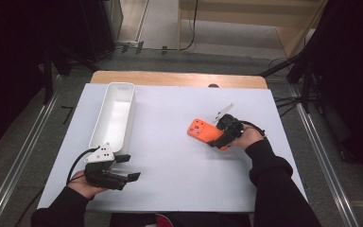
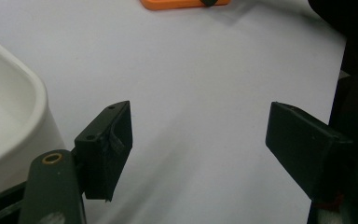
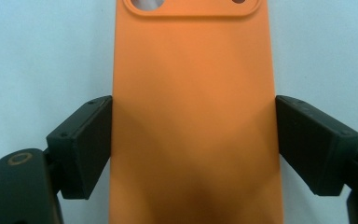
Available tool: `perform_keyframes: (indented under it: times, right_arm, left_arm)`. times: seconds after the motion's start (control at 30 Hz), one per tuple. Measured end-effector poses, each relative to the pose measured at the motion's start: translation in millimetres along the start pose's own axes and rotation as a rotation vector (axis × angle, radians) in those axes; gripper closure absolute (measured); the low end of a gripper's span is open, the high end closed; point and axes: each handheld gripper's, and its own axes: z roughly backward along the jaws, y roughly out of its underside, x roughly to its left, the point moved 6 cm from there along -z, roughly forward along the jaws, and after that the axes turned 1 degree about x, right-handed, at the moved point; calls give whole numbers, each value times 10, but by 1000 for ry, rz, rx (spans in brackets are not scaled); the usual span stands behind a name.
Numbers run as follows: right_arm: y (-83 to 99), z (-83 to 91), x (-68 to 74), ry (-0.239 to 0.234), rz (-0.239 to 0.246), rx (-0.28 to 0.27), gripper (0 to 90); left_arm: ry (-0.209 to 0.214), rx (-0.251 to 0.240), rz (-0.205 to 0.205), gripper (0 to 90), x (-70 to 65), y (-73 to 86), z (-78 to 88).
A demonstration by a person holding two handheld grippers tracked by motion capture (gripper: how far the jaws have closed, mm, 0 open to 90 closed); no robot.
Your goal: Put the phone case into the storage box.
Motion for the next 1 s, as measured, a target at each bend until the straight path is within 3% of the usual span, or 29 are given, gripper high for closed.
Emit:
perform_keyframes:
  times: [0.6,0.67,1.0]
  right_arm:
    - [-44,213,-33,-89,-126,-101,148]
    - [-56,240,-28,-111,-169,-114,148]
    - [-96,338,31,-173,-218,-153,148]
  left_arm:
    - [2,1,2,235,-5,-5,-11]
    - [7,1,1,235,-9,-9,-16]
    - [17,-12,5,237,-31,-36,-24]
